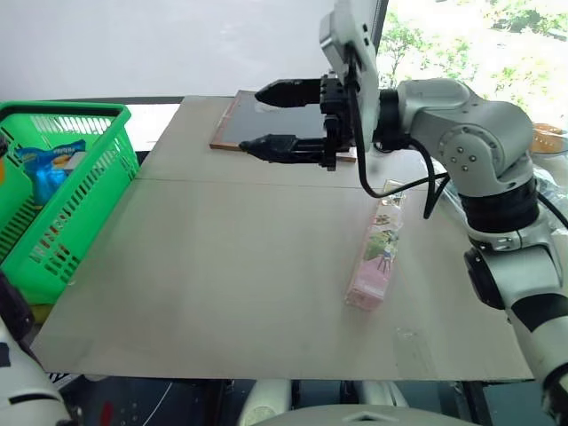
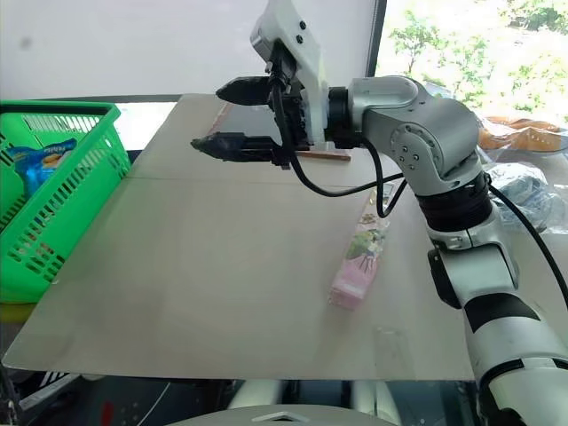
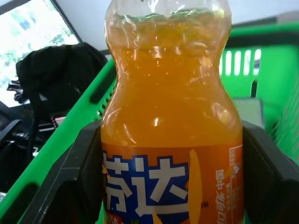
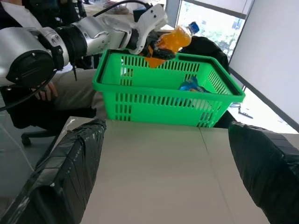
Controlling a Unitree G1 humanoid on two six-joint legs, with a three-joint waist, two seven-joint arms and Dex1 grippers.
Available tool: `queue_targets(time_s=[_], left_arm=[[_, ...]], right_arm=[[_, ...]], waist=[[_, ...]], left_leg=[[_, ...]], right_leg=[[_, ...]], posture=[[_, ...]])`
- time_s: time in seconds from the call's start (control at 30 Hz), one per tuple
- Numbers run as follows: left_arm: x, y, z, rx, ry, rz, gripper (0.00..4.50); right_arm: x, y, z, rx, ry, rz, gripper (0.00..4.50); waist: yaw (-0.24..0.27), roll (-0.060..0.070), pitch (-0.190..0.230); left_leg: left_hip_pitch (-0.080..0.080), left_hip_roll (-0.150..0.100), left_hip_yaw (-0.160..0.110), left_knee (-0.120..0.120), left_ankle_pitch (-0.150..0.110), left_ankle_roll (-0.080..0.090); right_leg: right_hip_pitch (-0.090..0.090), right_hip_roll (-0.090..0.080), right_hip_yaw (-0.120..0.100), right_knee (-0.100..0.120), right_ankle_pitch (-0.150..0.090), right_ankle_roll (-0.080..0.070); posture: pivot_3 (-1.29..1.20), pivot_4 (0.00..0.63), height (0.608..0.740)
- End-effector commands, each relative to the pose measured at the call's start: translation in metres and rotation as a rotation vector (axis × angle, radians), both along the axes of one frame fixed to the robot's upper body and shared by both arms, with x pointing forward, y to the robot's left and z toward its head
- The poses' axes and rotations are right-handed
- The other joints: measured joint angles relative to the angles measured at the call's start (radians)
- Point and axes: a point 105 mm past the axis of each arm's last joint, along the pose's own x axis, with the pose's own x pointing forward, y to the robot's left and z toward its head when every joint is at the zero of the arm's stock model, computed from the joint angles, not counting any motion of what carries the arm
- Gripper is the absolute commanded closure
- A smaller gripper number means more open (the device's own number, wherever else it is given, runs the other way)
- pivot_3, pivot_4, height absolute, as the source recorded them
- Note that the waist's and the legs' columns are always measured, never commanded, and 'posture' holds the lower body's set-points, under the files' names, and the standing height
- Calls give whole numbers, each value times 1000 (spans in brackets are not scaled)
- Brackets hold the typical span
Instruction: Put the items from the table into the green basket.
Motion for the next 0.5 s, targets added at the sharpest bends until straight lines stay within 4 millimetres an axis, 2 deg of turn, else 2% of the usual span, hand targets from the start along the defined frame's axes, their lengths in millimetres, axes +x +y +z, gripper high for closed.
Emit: queue_targets(time_s=[0.03,0.07,0.13,0.17,0.27,0.37,0.43,0.5], left_arm=[[-6,6,-1,67,8,8,1501],[-8,6,-8,39,11,10,1501],[-10,9,-16,50,33,23,453],[-11,9,-18,51,33,28,71],[-9,9,-19,45,8,26,24],[0,-1,-4,41,-72,-32,24],[16,-20,14,8,-156,-142,24],[39,-55,28,-42,-186,-326,24]], right_arm=[[-6,-2,27,84,-104,0,0],[-6,-1,27,90,-113,0,0],[-5,0,27,106,-107,-5,0],[-4,1,27,115,-98,-10,0],[-2,3,30,159,-96,-16,0],[0,4,30,183,-98,-30,0],[4,3,27,198,-104,-60,0],[11,-4,22,203,-114,-119,0]], waist=[[-4,0,0],[-5,-1,-1],[-13,-1,-2],[-18,-1,-2],[-30,-1,-4],[-33,-1,-6],[-31,-1,-7],[-26,-3,-9]], left_leg=[[0,0,-1,0,1,-1],[0,0,-1,0,1,-1],[0,1,-2,0,2,-3],[0,1,-2,-1,2,-3],[0,1,-3,-1,3,-4],[1,1,-3,0,3,-4],[1,1,-3,0,3,-4],[0,0,-5,0,3,-4]], right_leg=[[0,0,0,1,0,0],[0,1,-1,1,0,0],[0,1,-1,1,0,0],[0,1,-1,2,0,-1],[0,1,-2,2,0,-1],[0,1,-2,2,0,-1],[0,1,-2,2,0,-1],[1,1,-4,3,0,-1]], posture=[[72,10,740],[60,10,740],[56,5,740],[54,7,740],[51,4,740],[50,0,740],[50,0,740],[39,0,740]])
